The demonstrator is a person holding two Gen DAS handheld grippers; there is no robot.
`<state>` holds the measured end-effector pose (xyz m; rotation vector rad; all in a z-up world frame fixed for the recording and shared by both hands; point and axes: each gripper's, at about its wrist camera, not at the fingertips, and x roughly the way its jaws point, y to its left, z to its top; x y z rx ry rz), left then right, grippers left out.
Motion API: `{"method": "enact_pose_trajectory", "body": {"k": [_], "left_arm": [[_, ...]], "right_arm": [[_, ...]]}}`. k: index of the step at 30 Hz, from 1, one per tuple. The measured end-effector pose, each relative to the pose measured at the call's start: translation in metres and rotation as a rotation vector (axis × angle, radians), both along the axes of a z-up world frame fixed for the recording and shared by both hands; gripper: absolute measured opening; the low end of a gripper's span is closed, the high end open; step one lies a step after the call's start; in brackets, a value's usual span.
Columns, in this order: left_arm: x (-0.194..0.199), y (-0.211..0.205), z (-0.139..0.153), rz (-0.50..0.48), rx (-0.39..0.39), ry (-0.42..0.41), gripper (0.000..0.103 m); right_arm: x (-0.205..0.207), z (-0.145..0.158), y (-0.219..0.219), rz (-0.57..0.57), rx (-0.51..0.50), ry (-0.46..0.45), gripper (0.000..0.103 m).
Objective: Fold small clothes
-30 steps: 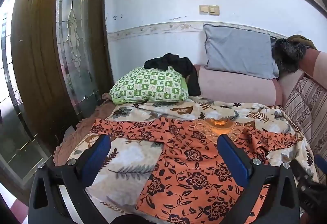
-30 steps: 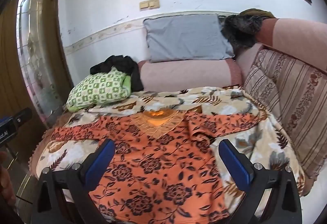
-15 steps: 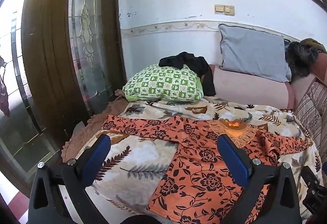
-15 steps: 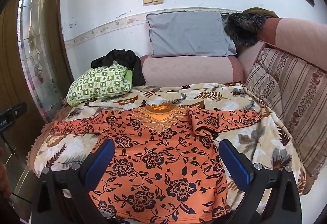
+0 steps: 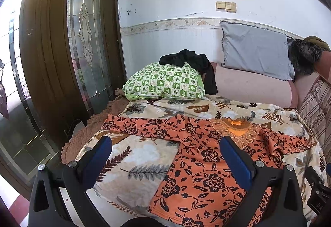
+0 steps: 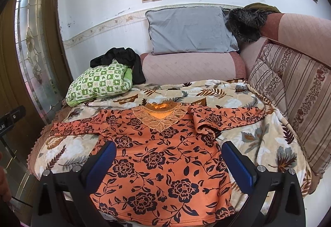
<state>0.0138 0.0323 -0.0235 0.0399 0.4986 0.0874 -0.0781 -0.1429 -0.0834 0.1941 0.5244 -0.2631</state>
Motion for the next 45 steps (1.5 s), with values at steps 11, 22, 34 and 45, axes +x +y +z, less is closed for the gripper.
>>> {"method": "enact_pose_trajectory", "body": {"k": [11, 22, 34, 45], "left_arm": [[0.004, -0.005, -0.004, -0.008, 0.006, 0.007, 0.103], [0.006, -0.011, -0.006, -0.024, 0.011, 0.016, 0.103], [-0.006, -0.011, -0.010, -0.039, 0.011, 0.021, 0.103], [-0.035, -0.005, -0.015, -0.049, 0.015, 0.039, 0.103]], "right_arm": [[0.004, -0.005, -0.003, -0.005, 0.006, 0.005, 0.103], [0.007, -0.007, -0.002, -0.005, 0.004, 0.011, 0.103], [0.003, -0.012, 0.008, 0.015, 0.008, 0.021, 0.103], [-0.013, -0.011, 0.031, 0.056, 0.012, 0.039, 0.103]]}}
